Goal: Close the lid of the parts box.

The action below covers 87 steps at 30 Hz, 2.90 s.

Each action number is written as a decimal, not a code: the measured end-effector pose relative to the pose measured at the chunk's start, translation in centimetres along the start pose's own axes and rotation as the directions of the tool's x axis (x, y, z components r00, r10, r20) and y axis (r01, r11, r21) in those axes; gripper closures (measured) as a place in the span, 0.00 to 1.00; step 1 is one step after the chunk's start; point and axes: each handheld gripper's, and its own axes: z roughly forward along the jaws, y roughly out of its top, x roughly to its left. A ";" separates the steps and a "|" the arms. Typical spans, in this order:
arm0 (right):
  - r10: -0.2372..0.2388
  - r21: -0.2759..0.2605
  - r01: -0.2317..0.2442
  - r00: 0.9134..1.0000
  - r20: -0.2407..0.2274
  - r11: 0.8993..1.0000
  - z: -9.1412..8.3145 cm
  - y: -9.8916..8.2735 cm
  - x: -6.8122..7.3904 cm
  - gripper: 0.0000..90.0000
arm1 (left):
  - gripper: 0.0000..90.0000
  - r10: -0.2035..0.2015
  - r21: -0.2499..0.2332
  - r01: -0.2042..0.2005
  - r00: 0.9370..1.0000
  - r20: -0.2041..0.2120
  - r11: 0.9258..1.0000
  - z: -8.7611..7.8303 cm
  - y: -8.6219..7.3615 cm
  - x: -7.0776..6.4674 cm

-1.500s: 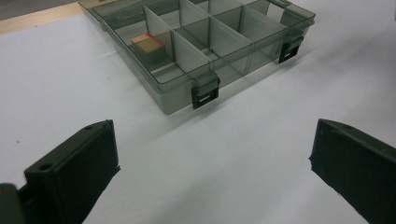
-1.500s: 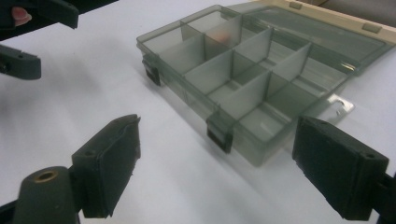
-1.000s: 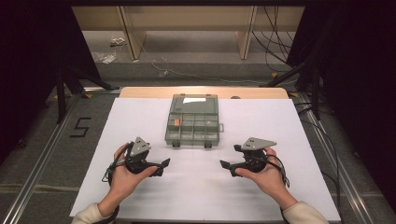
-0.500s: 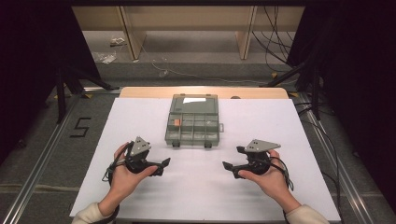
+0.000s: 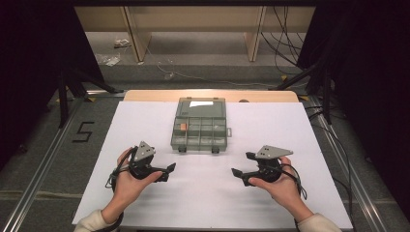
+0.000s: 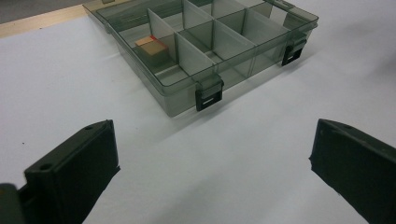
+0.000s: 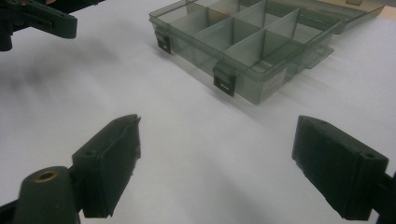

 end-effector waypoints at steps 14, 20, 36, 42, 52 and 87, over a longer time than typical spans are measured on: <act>-0.014 -0.045 0.014 1.000 0.013 0.999 -1.3 -0.5 0.4 0.18 | 0.01 0.001 0.002 -0.001 1.000 -0.003 1.000 0.3 0.1 0.0; -0.019 -0.056 0.020 1.000 0.025 0.998 -2.1 -0.9 0.4 0.18 | 0.01 -0.006 -0.004 0.006 1.000 -0.002 1.000 0.1 0.1 0.1; 0.000 -0.073 0.004 0.998 0.058 0.997 -3.7 -2.1 -0.5 0.19 | 0.01 -0.011 -0.008 0.011 1.000 -0.002 1.000 0.1 0.2 0.2; 0.001 -0.073 0.003 0.998 0.057 0.997 -3.6 -2.2 -0.4 0.18 | 0.04 -0.026 -0.018 0.026 1.000 -0.007 1.000 0.2 0.7 0.6; 0.013 -0.074 -0.008 0.997 0.071 0.997 -3.7 -2.1 -0.6 0.18 | 0.14 -0.173 -0.016 0.172 0.984 -0.048 0.985 2.5 3.7 4.2; 0.021 -0.082 -0.016 0.997 0.069 0.996 -4.0 -2.4 -0.9 0.18 | 0.58 -0.271 0.222 0.324 0.932 -0.241 0.920 18.9 13.7 12.6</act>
